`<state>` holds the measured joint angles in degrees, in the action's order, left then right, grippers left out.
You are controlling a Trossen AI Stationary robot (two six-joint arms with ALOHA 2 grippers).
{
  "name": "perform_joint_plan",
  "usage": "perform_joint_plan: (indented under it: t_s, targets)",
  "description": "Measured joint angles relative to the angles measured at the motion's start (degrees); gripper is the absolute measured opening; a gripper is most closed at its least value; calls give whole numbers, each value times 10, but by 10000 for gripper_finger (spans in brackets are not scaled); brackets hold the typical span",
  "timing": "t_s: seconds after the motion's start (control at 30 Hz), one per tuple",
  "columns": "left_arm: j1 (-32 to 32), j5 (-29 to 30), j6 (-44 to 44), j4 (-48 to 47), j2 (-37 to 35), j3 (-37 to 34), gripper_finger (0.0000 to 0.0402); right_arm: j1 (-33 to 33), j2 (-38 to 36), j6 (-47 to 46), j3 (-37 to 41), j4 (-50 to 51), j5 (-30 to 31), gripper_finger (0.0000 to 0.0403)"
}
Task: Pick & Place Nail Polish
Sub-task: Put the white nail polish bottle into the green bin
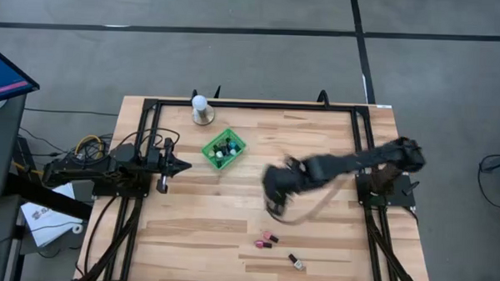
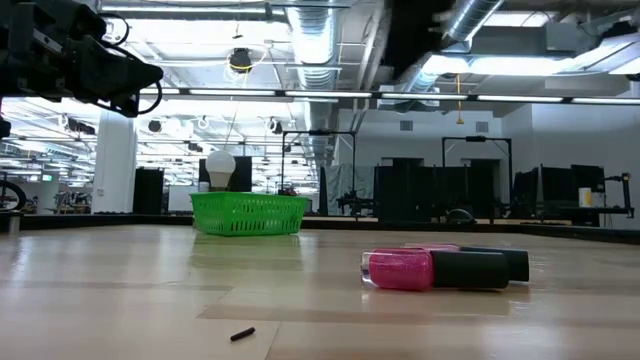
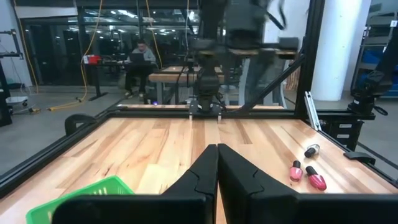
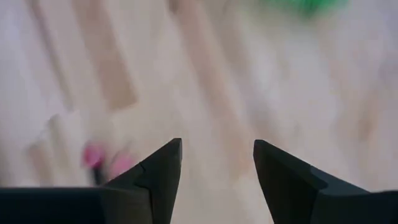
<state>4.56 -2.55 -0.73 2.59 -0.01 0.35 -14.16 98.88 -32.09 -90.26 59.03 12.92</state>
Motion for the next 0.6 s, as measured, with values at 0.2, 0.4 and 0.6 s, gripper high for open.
perform_joint_plan:
  t_s: [0.2, 0.4, 0.6]
  targets:
    - [0, 0, 0, 0, 0, 0, 2, -140, -50, -252, 131, -54, -2, 190]
    - [0, 0, 0, 0, 0, 0, 2, -232, 10, -339, 158, -86, -22, 191]
    - [0, 0, 0, 0, 0, 0, 2, -265, 97, -328, 130, -120, -90, 215]
